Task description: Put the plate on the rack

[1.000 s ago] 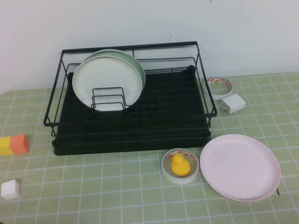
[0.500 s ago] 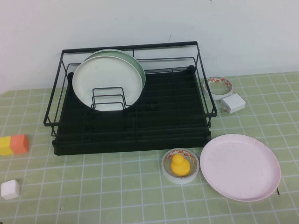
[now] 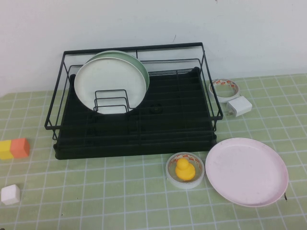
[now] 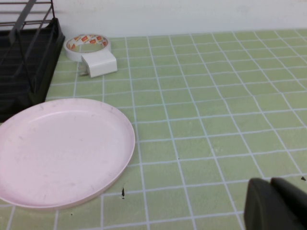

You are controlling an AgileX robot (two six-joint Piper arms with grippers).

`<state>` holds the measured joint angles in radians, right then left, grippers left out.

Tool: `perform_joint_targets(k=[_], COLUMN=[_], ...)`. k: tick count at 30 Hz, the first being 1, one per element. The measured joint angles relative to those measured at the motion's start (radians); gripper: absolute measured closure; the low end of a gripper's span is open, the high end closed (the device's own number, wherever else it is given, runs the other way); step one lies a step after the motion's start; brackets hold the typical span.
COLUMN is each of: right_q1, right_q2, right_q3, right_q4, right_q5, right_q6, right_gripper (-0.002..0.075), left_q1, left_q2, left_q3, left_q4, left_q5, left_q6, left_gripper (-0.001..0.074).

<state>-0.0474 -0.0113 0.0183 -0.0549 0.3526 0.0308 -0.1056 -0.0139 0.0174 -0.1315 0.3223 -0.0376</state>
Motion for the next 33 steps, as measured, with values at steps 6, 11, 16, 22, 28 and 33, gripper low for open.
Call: perform_joint_targets(k=[6, 11, 16, 22, 28, 33], right_q1=[0.000, 0.000, 0.000, 0.000, 0.000, 0.000], right_q2=[0.000, 0.000, 0.000, 0.000, 0.000, 0.000], right_q3=[0.000, 0.002, 0.009, 0.009, 0.009, 0.009], right_q4=[0.000, -0.002, -0.002, -0.006, -0.008, -0.008], right_q5=[0.000, -0.028, -0.233, -0.577, -0.782, -0.870], right_q6=[0.000, 0.000, 0.000, 0.000, 0.000, 0.002], right_gripper=[0.0726, 0.0726, 0.0726, 0.0726, 0.0726, 0.0726], left_q1=[0.000, 0.000, 0.000, 0.000, 0.000, 0.000], left_q2=[0.000, 0.000, 0.000, 0.000, 0.000, 0.000], left_q3=[0.000, 0.000, 0.002, 0.002, 0.002, 0.002], left_q4=[0.000, -0.004, -0.005, -0.005, -0.009, -0.011], left_q5=[0.000, -0.021, -0.189, -0.553, -0.741, -0.771], left_q6=[0.000, 0.000, 0.000, 0.000, 0.000, -0.005], left_gripper=[0.0738, 0.0738, 0.0737, 0.0737, 0.0737, 0.0737])
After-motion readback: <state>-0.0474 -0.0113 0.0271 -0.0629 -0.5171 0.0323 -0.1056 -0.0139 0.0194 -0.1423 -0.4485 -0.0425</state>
